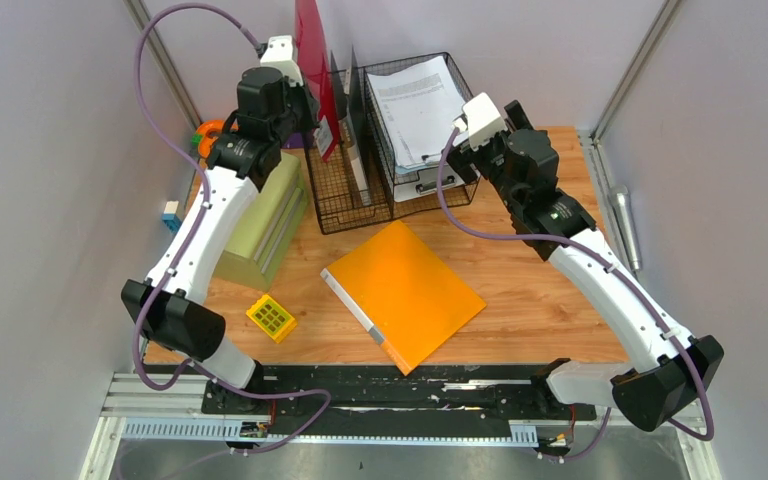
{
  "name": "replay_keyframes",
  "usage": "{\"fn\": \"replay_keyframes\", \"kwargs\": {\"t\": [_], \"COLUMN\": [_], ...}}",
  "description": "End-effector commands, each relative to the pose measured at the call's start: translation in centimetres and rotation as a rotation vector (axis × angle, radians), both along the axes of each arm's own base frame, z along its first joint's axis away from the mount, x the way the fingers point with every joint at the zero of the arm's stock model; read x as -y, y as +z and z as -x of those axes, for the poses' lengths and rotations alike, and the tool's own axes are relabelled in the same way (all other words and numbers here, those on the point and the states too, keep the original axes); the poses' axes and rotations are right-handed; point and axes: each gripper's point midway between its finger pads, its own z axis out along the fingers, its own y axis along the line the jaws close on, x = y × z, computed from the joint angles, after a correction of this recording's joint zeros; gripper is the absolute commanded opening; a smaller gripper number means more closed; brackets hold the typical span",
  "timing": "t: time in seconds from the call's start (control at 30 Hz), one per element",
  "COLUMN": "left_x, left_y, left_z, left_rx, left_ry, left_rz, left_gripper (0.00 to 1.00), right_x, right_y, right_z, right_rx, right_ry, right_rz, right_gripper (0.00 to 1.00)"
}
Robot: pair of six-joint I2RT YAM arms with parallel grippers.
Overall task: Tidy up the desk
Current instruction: Place the folder in the storage box.
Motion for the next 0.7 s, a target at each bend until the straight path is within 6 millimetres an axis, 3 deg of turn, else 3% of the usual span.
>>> {"fn": "replay_keyframes", "kwargs": {"t": [0.0,0.37,0.67], "left_x": [-0.4,1.9,2.1], "left_y": [6.6,9.3,5.5], "left_z": [0.5,2.3,-0.5], "left_rx": [0.190,0.234,0.190], "left_ry": [0.040,-0.017,0.037], "left_rz": [-0.016,-0.042,-0.085], "left_gripper": [0.00,0.00,0.00], "right_x": [-0.2,-0.6,-0.5], "right_y": [0.6,-0.5,-0.8], "right_z": [0.1,-0.5,-0.2], "right_rx": [0.012,-0.019,-0.025], "right_ry": [0.016,0.014,0.017], "right_rz": [-0.037,-0.033,-0.024], "right_gripper": [0.95,0.95,0.95]}}
